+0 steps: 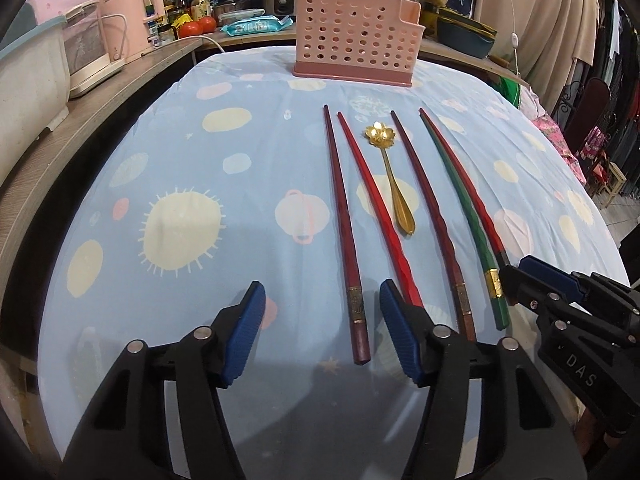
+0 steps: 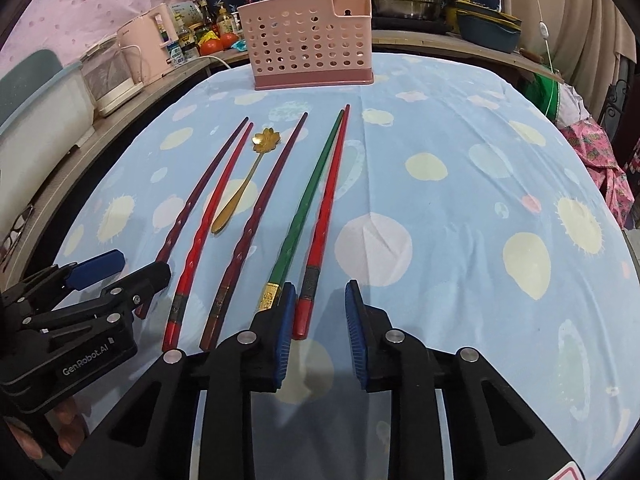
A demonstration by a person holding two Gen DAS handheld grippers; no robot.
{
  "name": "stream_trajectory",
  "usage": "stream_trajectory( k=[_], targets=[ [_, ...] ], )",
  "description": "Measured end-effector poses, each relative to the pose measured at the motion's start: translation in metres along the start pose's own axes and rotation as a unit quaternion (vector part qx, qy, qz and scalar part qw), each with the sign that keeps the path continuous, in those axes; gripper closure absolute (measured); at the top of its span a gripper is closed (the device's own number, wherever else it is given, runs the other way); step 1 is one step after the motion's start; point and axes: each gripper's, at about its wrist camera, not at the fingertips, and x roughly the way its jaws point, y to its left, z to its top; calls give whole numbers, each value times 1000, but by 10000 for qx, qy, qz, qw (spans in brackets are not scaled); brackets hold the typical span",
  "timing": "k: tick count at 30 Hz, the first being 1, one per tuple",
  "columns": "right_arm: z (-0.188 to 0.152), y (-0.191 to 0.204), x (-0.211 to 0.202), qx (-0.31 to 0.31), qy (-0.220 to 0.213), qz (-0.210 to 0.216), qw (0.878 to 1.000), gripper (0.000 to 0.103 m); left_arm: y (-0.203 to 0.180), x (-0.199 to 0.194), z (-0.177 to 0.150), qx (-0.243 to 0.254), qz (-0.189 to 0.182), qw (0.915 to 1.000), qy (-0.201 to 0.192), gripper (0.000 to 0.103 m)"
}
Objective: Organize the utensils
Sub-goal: 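Move both open tools back over the remaining utensils, then grasp a dark red chopstick with the left tool while the right tool grasps a red chopstick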
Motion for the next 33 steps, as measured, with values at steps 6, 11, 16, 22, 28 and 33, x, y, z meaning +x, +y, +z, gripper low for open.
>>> stream_trajectory(
  k=[6,11,16,22,28,33],
  targets=[
    [-1,-4,0,73,-13,5,10000,87,1,-2,-2,12,-27,10000,-67,68],
    [-2,-7,-1,118,-22,8,9999,94,3,-3,-2,-9,-183,9998,-85,86],
    [-2,-8,-1,129,-19,19,9999,95,5,-3,-1,-106,-293,9995,-58,96],
    [0,-14,-8,204,-53,32,9998,95,10,-10,0,-195,-389,9990,-69,96],
    [9,-22,-27,346,-265,80,9990,96,14,-27,9,-258,-456,9983,-239,96],
    [22,-27,-47,470,-533,183,9973,96,21,-44,24,-337,-479,9972,-464,96]
  ],
)
